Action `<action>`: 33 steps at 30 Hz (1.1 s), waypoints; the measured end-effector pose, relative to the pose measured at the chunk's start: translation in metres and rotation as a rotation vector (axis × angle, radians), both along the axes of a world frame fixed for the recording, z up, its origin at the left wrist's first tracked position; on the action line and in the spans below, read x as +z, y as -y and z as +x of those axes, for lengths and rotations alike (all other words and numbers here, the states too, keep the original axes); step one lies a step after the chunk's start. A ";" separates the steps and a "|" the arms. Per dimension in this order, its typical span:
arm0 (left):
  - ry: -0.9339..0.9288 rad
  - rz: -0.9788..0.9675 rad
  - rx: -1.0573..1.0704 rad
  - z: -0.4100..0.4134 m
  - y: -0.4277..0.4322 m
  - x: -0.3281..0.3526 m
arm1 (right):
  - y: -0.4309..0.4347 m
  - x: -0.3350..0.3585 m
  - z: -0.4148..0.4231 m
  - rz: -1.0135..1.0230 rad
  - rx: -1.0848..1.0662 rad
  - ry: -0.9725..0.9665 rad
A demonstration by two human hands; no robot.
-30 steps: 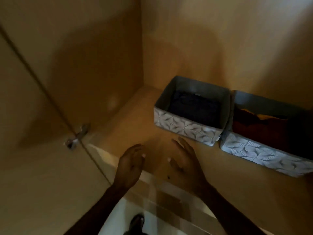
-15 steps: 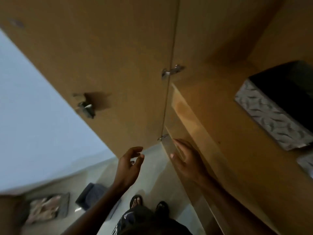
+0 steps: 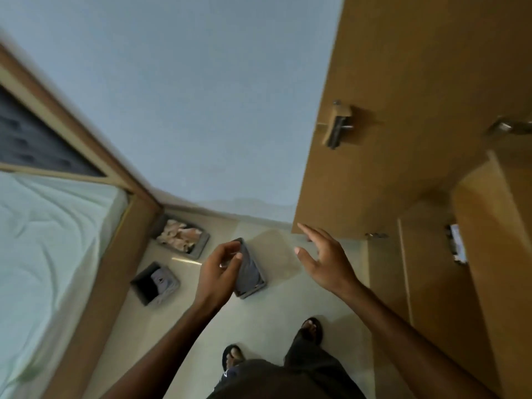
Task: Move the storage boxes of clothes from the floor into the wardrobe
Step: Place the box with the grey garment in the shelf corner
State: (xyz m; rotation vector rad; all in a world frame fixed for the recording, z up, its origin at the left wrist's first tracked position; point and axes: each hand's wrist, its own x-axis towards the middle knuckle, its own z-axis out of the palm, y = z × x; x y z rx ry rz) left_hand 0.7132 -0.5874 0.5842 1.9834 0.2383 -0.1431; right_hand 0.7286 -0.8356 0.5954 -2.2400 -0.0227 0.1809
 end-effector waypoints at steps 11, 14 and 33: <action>-0.154 0.087 0.187 -0.001 -0.123 -0.058 | -0.144 -0.069 0.050 -0.037 0.246 -0.142; -0.212 0.117 0.205 0.022 -0.125 -0.088 | -0.156 -0.105 0.075 -0.066 0.272 -0.205; -0.678 0.325 -0.008 0.106 -0.117 -0.583 | -0.154 -0.610 0.161 -0.386 0.404 -0.584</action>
